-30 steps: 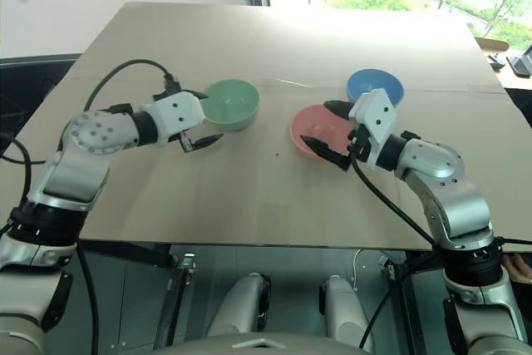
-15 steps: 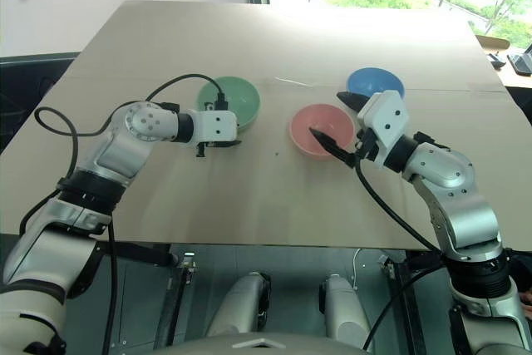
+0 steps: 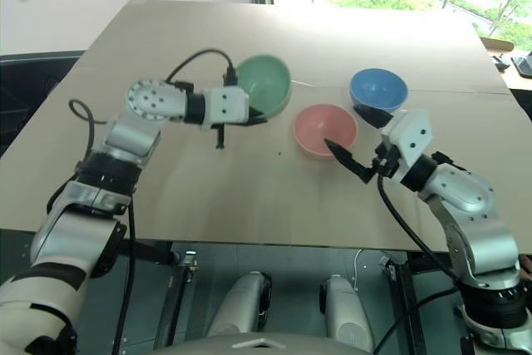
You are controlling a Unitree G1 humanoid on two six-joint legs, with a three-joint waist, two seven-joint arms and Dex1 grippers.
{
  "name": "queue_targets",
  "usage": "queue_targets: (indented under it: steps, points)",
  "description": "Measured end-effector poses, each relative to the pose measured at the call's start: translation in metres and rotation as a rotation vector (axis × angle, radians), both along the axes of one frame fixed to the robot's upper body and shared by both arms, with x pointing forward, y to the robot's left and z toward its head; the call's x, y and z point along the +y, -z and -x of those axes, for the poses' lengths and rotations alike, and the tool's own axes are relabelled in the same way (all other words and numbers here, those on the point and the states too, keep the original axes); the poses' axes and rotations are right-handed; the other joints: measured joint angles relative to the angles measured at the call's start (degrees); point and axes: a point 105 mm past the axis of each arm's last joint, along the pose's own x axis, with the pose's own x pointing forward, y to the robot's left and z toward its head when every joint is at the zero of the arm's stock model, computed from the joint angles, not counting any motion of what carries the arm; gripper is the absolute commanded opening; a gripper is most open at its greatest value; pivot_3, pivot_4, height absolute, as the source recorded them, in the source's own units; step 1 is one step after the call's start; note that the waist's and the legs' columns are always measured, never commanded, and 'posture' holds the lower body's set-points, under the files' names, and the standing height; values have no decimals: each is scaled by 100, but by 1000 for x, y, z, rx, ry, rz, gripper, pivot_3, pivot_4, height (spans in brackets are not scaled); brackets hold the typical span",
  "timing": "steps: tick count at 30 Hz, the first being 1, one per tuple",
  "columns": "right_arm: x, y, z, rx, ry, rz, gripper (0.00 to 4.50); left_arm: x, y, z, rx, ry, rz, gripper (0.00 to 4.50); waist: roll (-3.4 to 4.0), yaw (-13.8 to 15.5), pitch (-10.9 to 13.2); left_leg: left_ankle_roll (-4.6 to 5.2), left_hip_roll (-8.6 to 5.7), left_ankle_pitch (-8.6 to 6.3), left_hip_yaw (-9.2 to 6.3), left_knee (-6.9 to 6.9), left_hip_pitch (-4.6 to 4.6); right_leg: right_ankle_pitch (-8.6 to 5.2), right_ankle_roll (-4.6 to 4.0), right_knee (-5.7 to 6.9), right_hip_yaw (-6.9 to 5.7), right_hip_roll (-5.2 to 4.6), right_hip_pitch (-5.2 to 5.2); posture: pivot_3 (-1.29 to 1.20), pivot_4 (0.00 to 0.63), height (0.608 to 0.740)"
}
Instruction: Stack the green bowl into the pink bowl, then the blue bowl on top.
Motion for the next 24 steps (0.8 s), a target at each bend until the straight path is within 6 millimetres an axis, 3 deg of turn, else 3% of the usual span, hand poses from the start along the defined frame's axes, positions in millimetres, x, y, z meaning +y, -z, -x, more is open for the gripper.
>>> queue_targets:
  steps: [4, 8, 9, 12, 17, 24]
  points:
    - [-13, -3, 7, -13, 53, -14, 4120, -24, -24, 8, -63, 125, 37, 95, 2, -29, -1, 0, 1, 0, 1, -1, 10, -1, 0, 12, 3, 4, 1, 0, 150, 740]
    - [-19, -3, 11, -18, 97, -18, 4120, -39, -11, 12, 11, 201, -3, 95, 3, -42, -2, 1, 1, 0, 2, 1, 11, -2, 0, 21, 5, 5, 0, 0, 150, 740]
    - [-19, -2, 13, -18, 102, -17, 4120, -43, -6, 15, 40, 232, -16, 744, 3, -40, -2, 0, 1, 0, 2, 2, 11, -2, 0, 21, 5, 5, 0, 0, 150, 740]
    - [-19, -1, 16, -20, 111, -7, 4120, -51, 2, 22, 97, 298, -32, 1669, 3, -45, -2, 1, 1, 0, 3, 6, 9, -2, 0, 21, 6, 5, 0, 0, 150, 740]
    - [-20, -1, 17, -19, 122, 6, 4120, -59, 0, 21, 94, 315, 20, 3728, 3, -29, -2, 1, 1, 0, 1, 13, 9, -2, 1, 26, 5, 6, 1, 0, 150, 740]
    - [-27, 12, 5, 12, 171, 125, 4120, -41, -19, 17, 128, 235, 151, 3728, 3, -58, -2, 1, 2, 0, 3, 16, 12, -2, 1, 29, 8, 6, 1, 0, 150, 740]
